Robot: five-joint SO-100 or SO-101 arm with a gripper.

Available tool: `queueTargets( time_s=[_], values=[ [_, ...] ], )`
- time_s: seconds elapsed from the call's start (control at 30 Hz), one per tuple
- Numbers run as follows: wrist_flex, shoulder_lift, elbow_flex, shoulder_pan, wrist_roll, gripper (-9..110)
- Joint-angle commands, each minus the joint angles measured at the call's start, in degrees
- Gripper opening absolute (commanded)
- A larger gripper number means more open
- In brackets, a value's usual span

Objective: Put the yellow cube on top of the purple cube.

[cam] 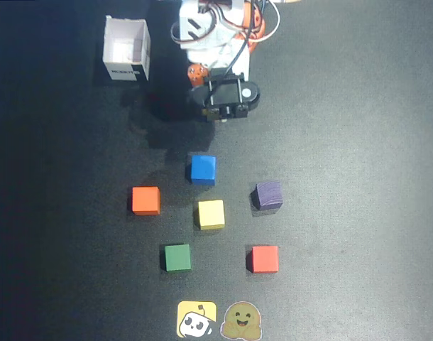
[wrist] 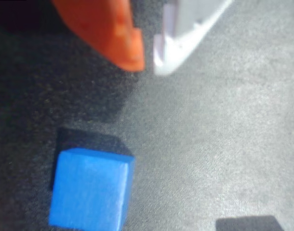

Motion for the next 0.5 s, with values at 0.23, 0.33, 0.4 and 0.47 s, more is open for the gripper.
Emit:
queueTargets(
  time_s=[0.23,0.33,0.4,0.47],
  values=[
    [-1.32,0.62,-0.26,-0.26,1.49,0],
    [-1.58,0.62,-0.26,0.0,1.58,4],
    [-1.93,0.62,-0.26,-0.26,1.58,5],
    [-2.55,0.62,-0.26,-0.88,1.32,6]
  ],
)
